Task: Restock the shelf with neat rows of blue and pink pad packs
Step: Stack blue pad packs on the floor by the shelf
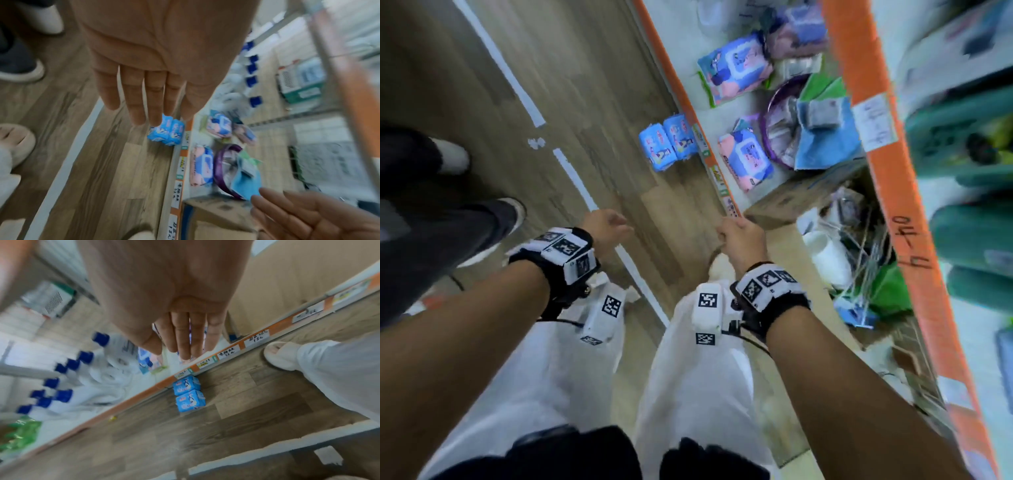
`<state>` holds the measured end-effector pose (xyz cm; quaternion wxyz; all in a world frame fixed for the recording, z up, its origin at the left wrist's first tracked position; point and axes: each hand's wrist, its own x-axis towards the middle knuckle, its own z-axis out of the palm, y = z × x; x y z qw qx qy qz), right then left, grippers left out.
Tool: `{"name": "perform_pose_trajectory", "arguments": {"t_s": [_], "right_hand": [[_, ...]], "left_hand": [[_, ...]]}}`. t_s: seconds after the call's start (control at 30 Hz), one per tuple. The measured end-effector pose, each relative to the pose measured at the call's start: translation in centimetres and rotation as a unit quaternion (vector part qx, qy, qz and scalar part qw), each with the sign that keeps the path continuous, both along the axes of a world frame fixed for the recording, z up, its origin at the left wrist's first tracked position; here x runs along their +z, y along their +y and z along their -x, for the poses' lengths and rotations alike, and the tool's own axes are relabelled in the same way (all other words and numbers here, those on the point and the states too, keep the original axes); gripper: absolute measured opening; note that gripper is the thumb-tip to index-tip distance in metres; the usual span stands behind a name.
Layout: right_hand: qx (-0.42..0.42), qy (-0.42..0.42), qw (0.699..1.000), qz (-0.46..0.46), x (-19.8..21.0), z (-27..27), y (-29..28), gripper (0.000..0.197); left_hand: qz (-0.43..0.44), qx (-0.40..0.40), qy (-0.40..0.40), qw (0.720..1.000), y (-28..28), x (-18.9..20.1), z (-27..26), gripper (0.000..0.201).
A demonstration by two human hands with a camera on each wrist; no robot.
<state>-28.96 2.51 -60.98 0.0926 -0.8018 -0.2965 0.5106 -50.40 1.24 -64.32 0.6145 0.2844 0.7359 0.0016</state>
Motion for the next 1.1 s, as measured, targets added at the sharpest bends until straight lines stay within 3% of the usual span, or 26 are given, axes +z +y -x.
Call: {"name": "perform_pose_trajectory", "arguments": {"t_s": [0.03, 0.1, 0.23, 0.4, 0.53, 0.7, 0.87, 1.0, 1.1], "right_hand": [[-0.013, 0.012, 1.000, -0.019, 2.6, -0.1, -0.9, 0.023], [-0.041, 0.034, 0.997, -0.054, 7.7, -0.8, -2.8, 0.012], [-0.082, 0.084, 0.985, -0.129, 15.7, -3.7, -6.0, 0.024], [-0.048, 0.103, 0.959, -0.259, 25.3, -10.5, -8.0, 0.016], [-0.029, 0.089, 0.929, -0.359, 33.0, -16.6, -9.3, 0.010], [-0.023, 0.054, 0.887, -0.458, 41.5, -21.9, -10.8, 0.012], [-0.065, -0.002, 0.826, -0.560, 48.3, -24.1, -10.4, 0.014], [-0.115, -0.074, 0.770, -0.623, 51.8, -25.7, -10.2, 0.022], [-0.141, -0.133, 0.741, -0.643, 54.0, -27.0, -9.1, 0.015]], "left_hand": [[-0.021, -0.009, 0.003, 1.000, 0.1, 2.6, 0.2, 0.007], [-0.059, -0.004, 0.004, 0.998, -0.1, 7.9, -0.1, 0.006], [-0.144, -0.045, 0.004, 0.989, -1.1, 16.8, -3.8, 0.013], [-0.253, -0.041, -0.067, 0.964, -1.6, 26.5, -13.4, 0.013], [-0.329, -0.089, -0.133, 0.931, -2.0, 34.1, -20.8, 0.008], [-0.444, -0.168, -0.174, 0.863, -2.3, 43.8, -26.6, 0.008], [-0.529, -0.212, -0.234, 0.788, -1.5, 51.7, -30.3, 0.016], [-0.571, -0.242, -0.235, 0.749, 0.9, 55.9, -33.3, 0.024], [-0.628, -0.272, -0.183, 0.706, 3.3, 58.5, -35.4, 0.040]]}}
